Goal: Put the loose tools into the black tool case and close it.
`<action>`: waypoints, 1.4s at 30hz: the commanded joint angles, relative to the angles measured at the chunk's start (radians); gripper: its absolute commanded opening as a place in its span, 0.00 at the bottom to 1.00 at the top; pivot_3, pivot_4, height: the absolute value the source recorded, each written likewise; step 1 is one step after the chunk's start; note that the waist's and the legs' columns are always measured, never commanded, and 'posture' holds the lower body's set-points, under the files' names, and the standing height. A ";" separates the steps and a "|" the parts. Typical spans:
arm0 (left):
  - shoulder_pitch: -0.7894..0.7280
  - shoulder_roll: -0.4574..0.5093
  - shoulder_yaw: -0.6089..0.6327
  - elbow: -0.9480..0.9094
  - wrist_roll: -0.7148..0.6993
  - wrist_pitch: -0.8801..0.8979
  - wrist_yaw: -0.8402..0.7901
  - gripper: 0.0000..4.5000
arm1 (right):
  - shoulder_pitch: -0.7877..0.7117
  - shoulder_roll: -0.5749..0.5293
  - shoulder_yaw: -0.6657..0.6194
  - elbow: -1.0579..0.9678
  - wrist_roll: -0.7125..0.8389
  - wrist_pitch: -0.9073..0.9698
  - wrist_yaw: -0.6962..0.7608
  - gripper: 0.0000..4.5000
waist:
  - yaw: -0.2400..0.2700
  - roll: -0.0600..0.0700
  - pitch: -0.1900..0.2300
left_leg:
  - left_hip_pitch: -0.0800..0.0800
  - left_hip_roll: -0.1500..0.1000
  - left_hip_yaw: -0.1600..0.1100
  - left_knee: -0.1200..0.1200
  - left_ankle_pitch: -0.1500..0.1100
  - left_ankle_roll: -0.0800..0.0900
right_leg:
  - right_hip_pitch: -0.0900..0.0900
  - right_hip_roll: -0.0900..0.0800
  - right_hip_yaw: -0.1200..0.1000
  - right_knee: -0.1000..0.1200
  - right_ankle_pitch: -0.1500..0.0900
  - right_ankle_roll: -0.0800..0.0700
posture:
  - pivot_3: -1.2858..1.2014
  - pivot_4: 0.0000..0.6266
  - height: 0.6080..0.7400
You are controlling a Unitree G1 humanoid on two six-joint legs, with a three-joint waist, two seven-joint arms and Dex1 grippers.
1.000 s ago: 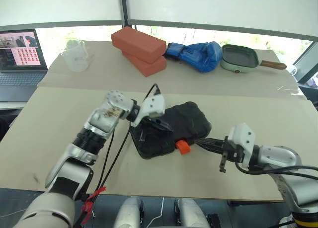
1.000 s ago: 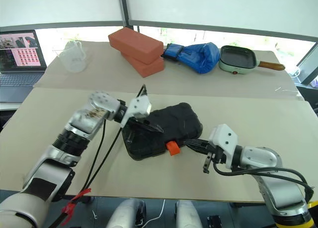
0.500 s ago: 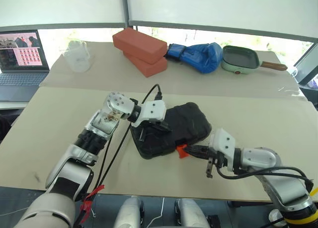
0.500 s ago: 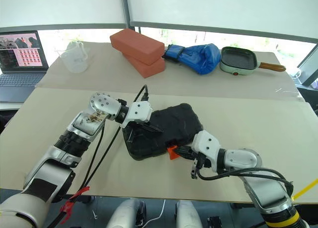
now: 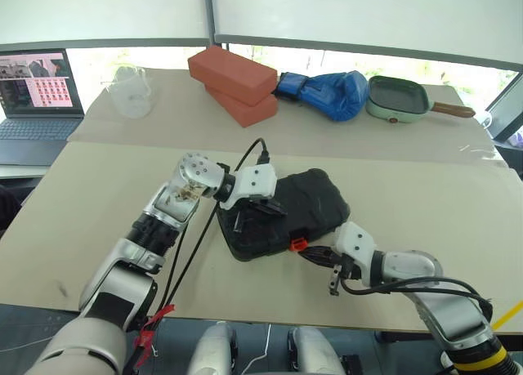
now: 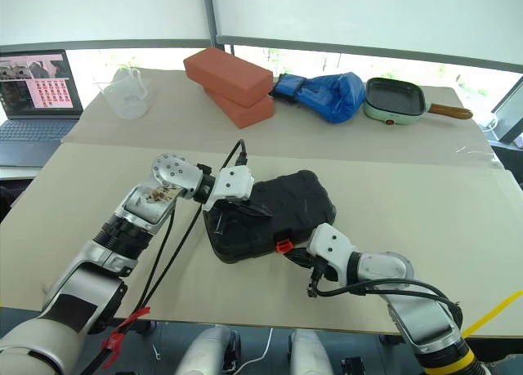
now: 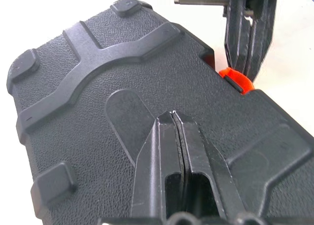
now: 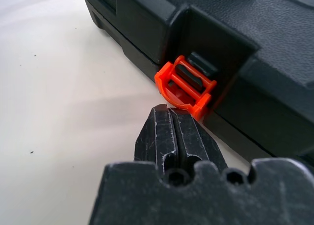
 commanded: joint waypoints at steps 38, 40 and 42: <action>-0.028 -0.054 -0.070 0.081 0.043 -0.042 -0.076 0.00 | 0.286 0.409 -0.061 -0.316 0.047 0.248 -0.482 0.76 | 0.000 0.000 -0.003 | 0.000 0.001 -0.001 0.001 0.001 -0.001 | 0.000 0.001 0.000 0.001 0.001 -0.001 | 0.52 0.24 0.99; -0.035 -0.055 -0.072 0.091 0.045 -0.049 -0.083 0.00 | 0.282 0.421 -0.050 -0.296 0.041 0.239 -0.494 0.76 | 0.000 0.000 -0.003 | 0.000 0.001 -0.001 0.001 0.001 -0.001 | 0.000 0.001 0.000 0.001 0.001 -0.001 | 0.52 0.24 0.99; -0.041 -0.055 -0.073 0.101 0.048 -0.058 -0.086 0.00 | 0.273 0.433 -0.028 -0.277 0.030 0.226 -0.505 0.76 | -0.001 0.000 -0.003 | 0.000 0.001 -0.001 0.001 0.001 -0.001 | 0.000 0.001 0.000 0.001 0.001 -0.001 | 0.52 0.24 0.99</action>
